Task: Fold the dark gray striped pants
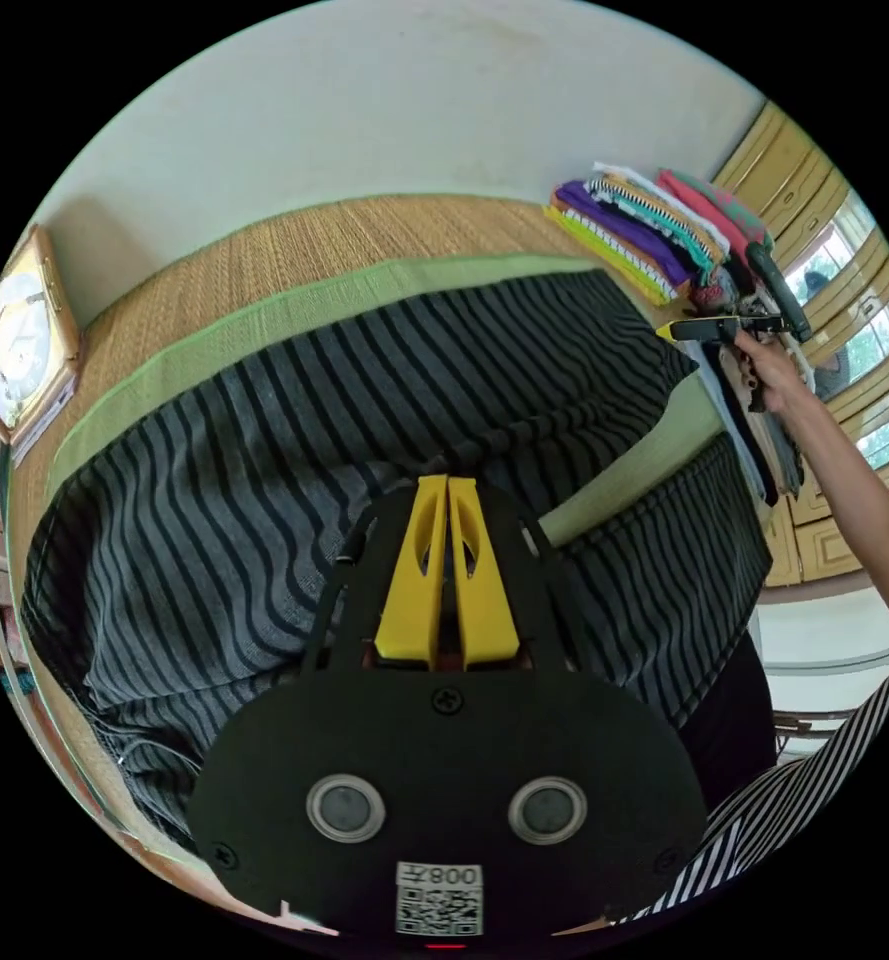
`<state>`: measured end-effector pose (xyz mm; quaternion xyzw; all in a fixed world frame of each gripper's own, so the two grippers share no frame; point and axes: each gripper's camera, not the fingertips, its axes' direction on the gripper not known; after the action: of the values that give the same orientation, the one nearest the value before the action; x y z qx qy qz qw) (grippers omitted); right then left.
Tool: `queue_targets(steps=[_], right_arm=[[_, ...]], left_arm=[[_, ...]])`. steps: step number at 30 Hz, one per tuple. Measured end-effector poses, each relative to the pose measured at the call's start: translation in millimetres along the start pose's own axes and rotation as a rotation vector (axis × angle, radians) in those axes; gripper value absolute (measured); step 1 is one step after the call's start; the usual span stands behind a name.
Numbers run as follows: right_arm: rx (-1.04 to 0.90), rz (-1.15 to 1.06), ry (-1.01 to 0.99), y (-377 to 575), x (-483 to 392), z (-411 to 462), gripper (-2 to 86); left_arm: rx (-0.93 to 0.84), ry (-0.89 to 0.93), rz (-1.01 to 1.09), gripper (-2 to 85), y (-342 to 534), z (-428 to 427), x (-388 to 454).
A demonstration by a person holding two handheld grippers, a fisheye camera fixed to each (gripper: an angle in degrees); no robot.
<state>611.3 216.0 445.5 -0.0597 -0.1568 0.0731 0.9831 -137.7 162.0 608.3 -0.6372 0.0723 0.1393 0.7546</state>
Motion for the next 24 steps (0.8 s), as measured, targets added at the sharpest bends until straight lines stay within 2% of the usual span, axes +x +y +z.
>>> queue_targets(steps=[2,5,6,8,11,14,18,22,24], right_arm=[[0.187,-0.036,-0.124,2.7,7.2,-50.0,0.1],[0.373,-0.134,-0.185,31.4,9.6,-92.7,0.1],[0.381,-0.140,-0.174,39.0,11.4,-93.5,0.1],[0.329,-0.089,-0.139,68.0,31.9,-69.5,0.0],[0.167,0.022,-0.210,96.2,69.7,-17.3,0.0],[0.159,0.121,-0.246,112.0,96.7,-4.5,-0.1],[0.155,0.097,-0.240,110.5,107.2,-9.3,-0.1],[0.130,0.075,-0.257,111.1,114.0,-8.3,-0.1],[0.118,0.094,-0.263,113.1,118.8,-4.1,0.0]], left_arm=[[0.126,0.005,0.016,0.1,-0.9,-26.4,3.8],[0.160,0.026,0.046,0.2,7.0,-34.4,13.8],[0.145,0.034,0.050,0.2,9.2,-30.6,15.7],[0.030,0.019,0.042,0.5,17.6,-4.1,20.5],[-0.079,0.056,0.038,1.5,19.9,18.3,21.2],[-0.051,0.022,0.093,4.8,9.3,15.1,26.0],[-0.095,-0.054,0.186,7.5,-11.0,21.7,36.2],[-0.263,-0.095,0.267,6.2,-27.6,49.3,45.2],[-0.249,-0.067,0.257,3.9,-33.2,48.5,44.2]])
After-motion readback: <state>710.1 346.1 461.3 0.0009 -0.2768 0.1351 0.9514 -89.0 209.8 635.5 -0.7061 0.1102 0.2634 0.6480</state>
